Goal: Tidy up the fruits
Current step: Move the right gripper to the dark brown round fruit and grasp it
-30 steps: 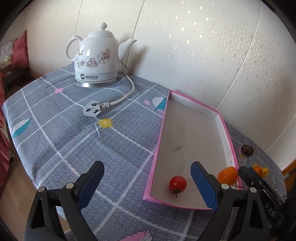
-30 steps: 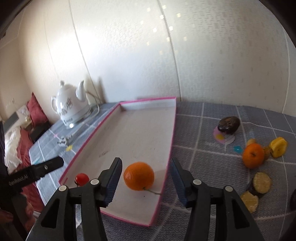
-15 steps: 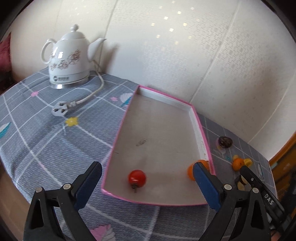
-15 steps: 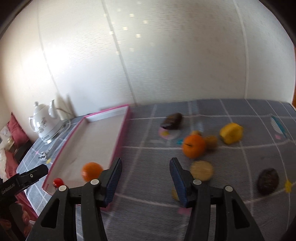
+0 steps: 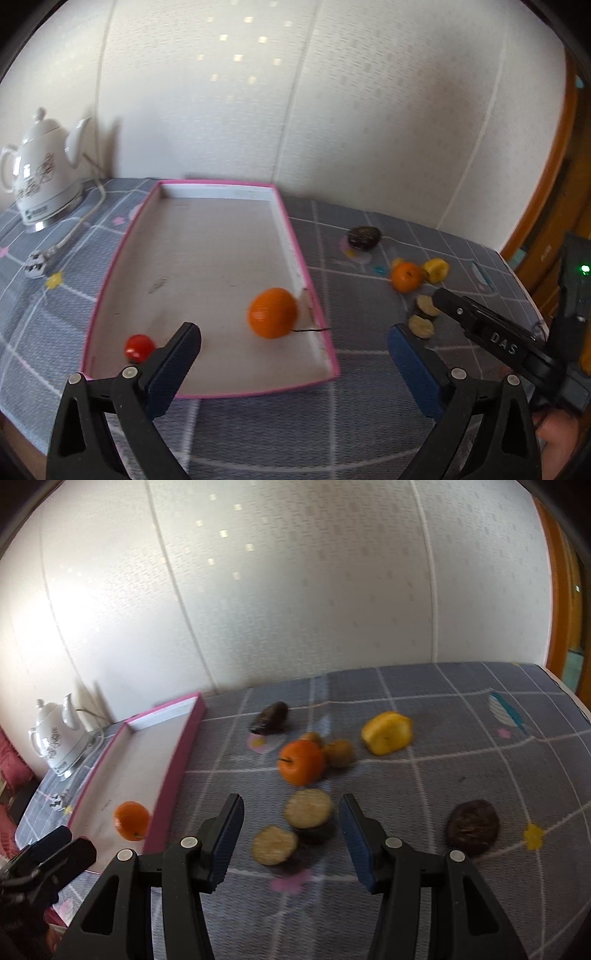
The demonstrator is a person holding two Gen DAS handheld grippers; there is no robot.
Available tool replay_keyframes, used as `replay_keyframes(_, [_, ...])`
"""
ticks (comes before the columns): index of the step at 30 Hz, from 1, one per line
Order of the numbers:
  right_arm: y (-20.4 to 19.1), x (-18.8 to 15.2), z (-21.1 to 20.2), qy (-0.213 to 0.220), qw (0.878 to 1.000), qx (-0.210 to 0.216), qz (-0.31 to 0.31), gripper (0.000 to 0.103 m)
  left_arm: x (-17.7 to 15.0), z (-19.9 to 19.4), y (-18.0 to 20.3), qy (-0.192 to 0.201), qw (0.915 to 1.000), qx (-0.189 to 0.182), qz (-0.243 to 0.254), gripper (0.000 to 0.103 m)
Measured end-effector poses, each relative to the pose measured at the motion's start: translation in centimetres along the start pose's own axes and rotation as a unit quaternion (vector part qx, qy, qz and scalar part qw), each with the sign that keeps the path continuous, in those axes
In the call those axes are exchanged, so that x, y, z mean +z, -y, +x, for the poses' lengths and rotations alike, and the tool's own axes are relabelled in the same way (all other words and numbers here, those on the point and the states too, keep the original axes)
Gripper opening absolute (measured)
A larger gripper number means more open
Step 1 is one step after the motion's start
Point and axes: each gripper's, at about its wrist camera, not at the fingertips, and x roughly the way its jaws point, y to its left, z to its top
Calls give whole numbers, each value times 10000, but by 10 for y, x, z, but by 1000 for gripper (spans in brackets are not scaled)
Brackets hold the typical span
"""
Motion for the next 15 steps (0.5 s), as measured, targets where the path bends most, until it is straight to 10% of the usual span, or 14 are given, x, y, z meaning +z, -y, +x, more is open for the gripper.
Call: replay_keyframes(15, [86,-7,-18,-33,9841,-1601,762,63,-16,35,75,-443,9941,-568,805,102])
